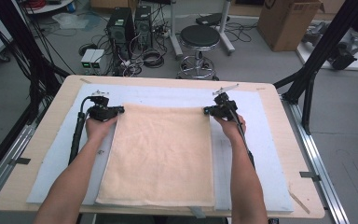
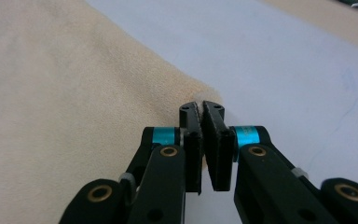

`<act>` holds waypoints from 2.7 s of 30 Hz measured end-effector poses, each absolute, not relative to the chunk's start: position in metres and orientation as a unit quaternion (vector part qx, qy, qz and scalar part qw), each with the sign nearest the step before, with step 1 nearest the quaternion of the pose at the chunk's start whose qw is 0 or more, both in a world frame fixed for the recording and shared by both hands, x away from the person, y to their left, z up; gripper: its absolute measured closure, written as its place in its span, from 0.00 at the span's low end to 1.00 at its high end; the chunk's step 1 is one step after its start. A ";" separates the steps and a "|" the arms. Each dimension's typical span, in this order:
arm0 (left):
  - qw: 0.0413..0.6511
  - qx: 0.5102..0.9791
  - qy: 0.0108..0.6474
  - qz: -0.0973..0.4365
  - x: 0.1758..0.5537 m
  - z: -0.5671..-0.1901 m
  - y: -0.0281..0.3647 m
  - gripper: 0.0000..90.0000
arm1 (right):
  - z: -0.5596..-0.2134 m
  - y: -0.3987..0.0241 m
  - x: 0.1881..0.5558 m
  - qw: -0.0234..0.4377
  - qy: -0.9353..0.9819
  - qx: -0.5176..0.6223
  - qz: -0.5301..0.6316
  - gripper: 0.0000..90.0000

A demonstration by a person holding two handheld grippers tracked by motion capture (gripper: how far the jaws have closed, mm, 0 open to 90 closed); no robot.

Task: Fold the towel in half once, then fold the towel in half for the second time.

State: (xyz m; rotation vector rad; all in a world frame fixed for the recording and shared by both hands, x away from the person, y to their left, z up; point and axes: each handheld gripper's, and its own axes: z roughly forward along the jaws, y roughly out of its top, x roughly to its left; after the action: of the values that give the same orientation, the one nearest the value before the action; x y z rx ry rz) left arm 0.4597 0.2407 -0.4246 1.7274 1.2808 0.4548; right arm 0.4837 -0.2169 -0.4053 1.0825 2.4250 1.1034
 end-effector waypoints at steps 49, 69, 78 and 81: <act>0.422 0.723 0.526 0.152 0.480 -0.445 0.233 0.57 | -0.433 -0.218 0.494 0.115 0.806 0.434 0.385 0.53; 0.443 0.712 0.517 0.171 0.478 -0.425 0.235 0.94 | -0.414 -0.213 0.490 0.111 0.817 0.401 0.400 0.95; 0.491 0.690 0.493 0.197 0.479 -0.386 0.236 0.95 | -0.374 -0.222 0.489 0.143 0.807 0.383 0.426 0.95; 0.506 0.688 0.475 0.212 0.477 -0.375 0.238 0.95 | -0.357 -0.224 0.490 0.147 0.800 0.380 0.440 0.95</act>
State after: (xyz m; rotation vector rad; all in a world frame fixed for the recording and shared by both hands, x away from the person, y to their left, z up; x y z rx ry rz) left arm 0.4771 0.2383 -0.3753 1.6599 1.1452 0.5107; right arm 0.4899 -0.2244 -0.3567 1.0936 2.3033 1.2673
